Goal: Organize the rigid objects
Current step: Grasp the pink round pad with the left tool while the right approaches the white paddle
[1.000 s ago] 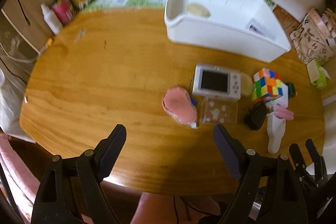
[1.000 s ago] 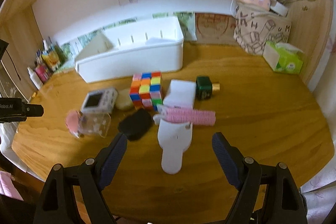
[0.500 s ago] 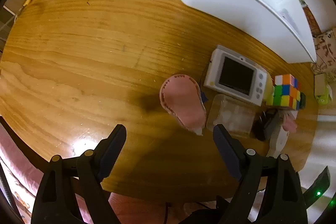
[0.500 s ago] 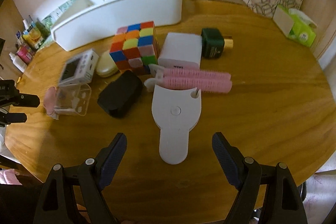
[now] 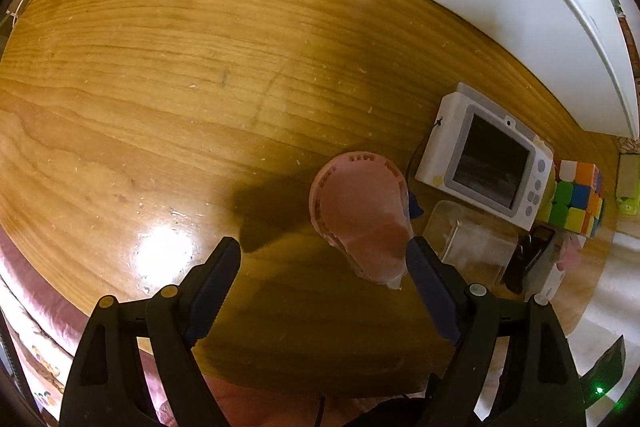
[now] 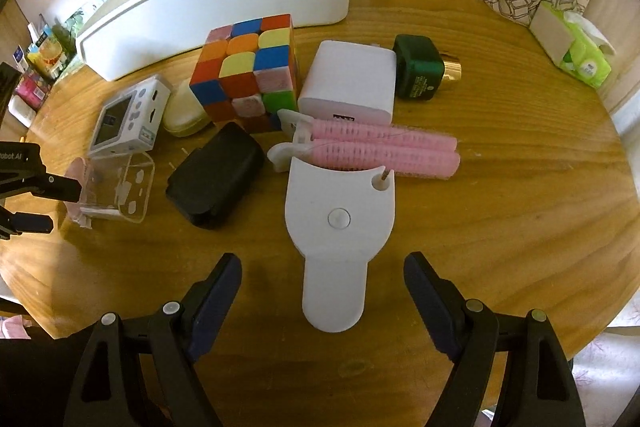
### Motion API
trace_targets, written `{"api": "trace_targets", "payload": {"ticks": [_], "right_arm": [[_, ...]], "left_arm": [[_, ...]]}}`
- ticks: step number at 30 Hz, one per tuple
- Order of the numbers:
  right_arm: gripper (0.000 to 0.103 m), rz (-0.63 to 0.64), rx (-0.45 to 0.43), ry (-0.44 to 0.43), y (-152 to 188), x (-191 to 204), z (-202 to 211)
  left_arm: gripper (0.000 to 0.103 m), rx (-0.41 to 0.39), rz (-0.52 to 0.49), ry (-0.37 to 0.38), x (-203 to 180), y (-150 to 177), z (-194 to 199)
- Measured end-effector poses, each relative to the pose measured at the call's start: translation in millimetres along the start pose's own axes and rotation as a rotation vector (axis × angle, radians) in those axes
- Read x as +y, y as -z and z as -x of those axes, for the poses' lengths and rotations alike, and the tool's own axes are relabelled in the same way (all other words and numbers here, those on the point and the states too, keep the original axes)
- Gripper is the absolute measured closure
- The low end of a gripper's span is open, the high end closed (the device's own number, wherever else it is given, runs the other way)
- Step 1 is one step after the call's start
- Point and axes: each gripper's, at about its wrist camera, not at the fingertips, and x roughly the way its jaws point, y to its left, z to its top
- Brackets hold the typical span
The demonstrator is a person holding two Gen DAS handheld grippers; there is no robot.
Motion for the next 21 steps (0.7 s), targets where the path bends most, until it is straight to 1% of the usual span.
{"api": "trace_targets", "payload": {"ticks": [3,5,6,11,12,14,15,18,20,21], "right_arm": [[0.019,0.004,0.007,-0.002,-2.4,0.2,-1.6],[0.020,0.009,0.015,-0.004,-3.8,0.2,-2.9],[0.021,0.011,0.017,-0.004,-4.3,-0.5,-3.6],[0.025,0.034,0.022,0.003,-10.3,3.4,-11.5],[0.026,0.040,0.020,0.007,-11.1,3.6,-11.8],[0.030,0.051,0.017,0.013,-12.1,5.0,-12.3],[0.034,0.057,0.014,0.017,-13.0,6.1,-12.1],[0.042,0.070,0.005,0.016,-15.8,8.0,-11.7],[0.047,0.069,0.001,0.017,-17.3,6.6,-10.5],[0.051,0.066,-0.003,0.018,-17.7,5.3,-10.1]], "left_arm": [[0.016,-0.003,-0.001,0.001,-5.2,-10.8,0.4],[0.016,-0.007,-0.007,-0.003,-6.9,-12.2,0.1],[0.016,-0.005,-0.008,-0.007,-12.2,-18.8,0.7],[0.017,0.003,-0.018,-0.031,-20.2,-23.8,-4.3],[0.017,0.003,-0.022,-0.039,-21.2,-29.3,-11.6],[0.017,0.002,-0.028,-0.053,-25.1,-31.1,-13.4],[0.017,-0.002,-0.027,-0.057,-26.6,-31.8,-13.8],[0.023,-0.017,-0.025,-0.065,-32.3,-35.6,-11.4],[0.033,-0.036,-0.032,-0.063,-35.7,-38.3,-9.1],[0.037,-0.044,-0.036,-0.063,-36.0,-39.9,-6.7]]}}
